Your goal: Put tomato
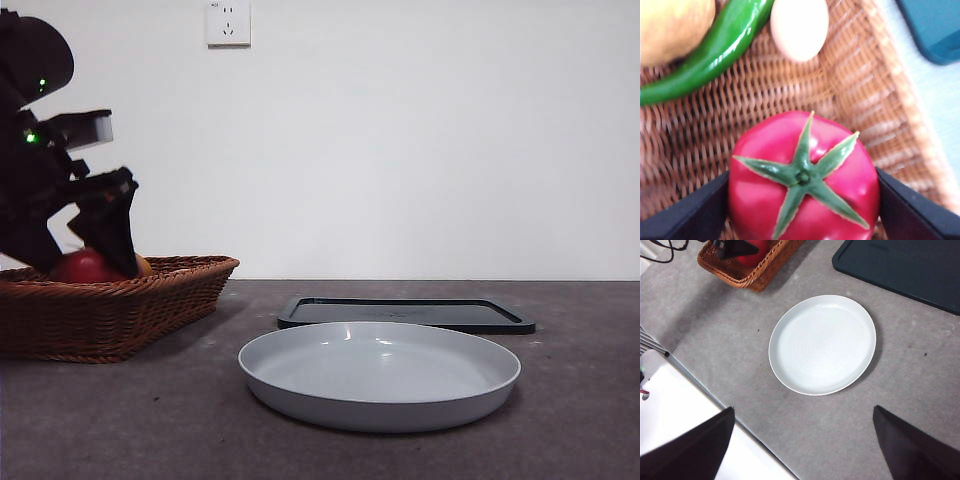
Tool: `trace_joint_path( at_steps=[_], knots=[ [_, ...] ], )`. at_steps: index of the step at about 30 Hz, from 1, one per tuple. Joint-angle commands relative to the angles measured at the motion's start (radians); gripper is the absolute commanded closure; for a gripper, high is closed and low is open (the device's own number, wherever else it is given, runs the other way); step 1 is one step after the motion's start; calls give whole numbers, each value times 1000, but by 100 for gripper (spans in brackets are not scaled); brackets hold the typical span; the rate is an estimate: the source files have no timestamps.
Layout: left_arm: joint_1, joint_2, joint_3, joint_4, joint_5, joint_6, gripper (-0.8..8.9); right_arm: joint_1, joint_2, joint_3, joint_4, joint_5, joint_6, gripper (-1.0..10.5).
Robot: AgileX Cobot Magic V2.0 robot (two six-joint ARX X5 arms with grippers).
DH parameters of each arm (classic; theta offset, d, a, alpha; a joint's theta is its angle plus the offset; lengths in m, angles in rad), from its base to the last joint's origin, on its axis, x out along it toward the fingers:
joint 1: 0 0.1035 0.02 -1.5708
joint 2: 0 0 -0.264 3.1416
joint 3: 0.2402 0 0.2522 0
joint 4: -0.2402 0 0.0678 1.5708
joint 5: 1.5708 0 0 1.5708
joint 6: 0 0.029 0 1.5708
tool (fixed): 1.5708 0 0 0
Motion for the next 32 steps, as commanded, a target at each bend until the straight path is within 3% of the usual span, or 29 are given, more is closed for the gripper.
trace_joint_path(
  at_steps=[1, 7, 15, 23, 32],
  knots=[
    [-14, -40, 70, -22, 33, -6, 484, 5, 5, 19, 8, -2, 2, 506],
    [-75, -138, 163, -101, 95, -28, 484, 5, 5, 19, 9, -2, 2, 506],
    [-282, -212, 178, -151, 116, -22, 484, 5, 5, 19, 10, -2, 3, 506],
    [-478, -108, 178, -113, 111, -19, 484, 5, 5, 20, 10, -2, 2, 506],
    [-591, 89, 178, -39, 85, 16, 484, 5, 5, 19, 9, -2, 3, 506]
  ],
)
